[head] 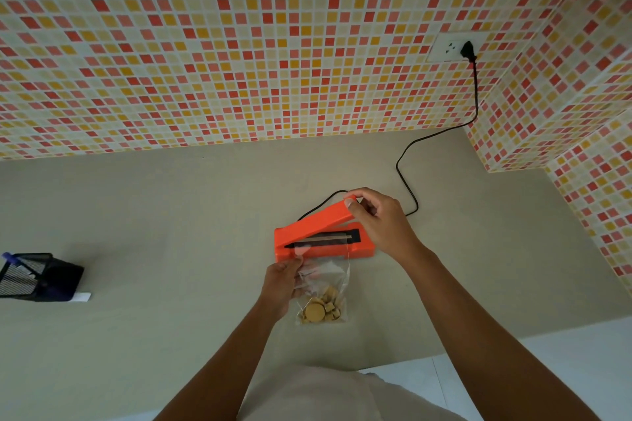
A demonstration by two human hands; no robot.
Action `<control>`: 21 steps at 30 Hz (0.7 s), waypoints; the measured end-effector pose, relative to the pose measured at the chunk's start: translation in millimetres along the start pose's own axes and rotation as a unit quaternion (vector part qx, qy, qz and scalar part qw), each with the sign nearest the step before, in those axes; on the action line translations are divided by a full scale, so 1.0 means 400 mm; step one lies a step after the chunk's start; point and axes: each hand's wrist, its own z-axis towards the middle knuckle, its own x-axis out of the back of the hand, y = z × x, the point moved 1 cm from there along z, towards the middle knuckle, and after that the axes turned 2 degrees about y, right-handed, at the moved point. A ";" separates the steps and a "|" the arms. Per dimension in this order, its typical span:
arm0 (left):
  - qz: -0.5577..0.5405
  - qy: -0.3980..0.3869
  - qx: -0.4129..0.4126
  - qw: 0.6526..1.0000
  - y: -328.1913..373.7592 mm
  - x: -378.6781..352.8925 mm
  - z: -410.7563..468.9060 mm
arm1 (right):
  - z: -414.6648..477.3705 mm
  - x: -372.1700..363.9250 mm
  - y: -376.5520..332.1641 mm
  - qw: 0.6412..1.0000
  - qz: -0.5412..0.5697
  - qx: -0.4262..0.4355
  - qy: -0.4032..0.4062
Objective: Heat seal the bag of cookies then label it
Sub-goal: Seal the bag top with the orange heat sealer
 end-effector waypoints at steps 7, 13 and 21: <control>-0.005 0.001 0.002 1.000 -0.010 -0.003 0.002 | -0.003 -0.003 0.027 1.000 0.000 -0.012 0.007; -0.005 0.003 0.003 1.000 -0.010 -0.005 0.004 | -0.004 -0.005 0.055 0.999 0.002 -0.035 0.013; -0.008 0.000 -0.006 1.000 -0.005 -0.006 0.005 | 0.000 -0.005 0.067 0.999 0.006 -0.036 0.015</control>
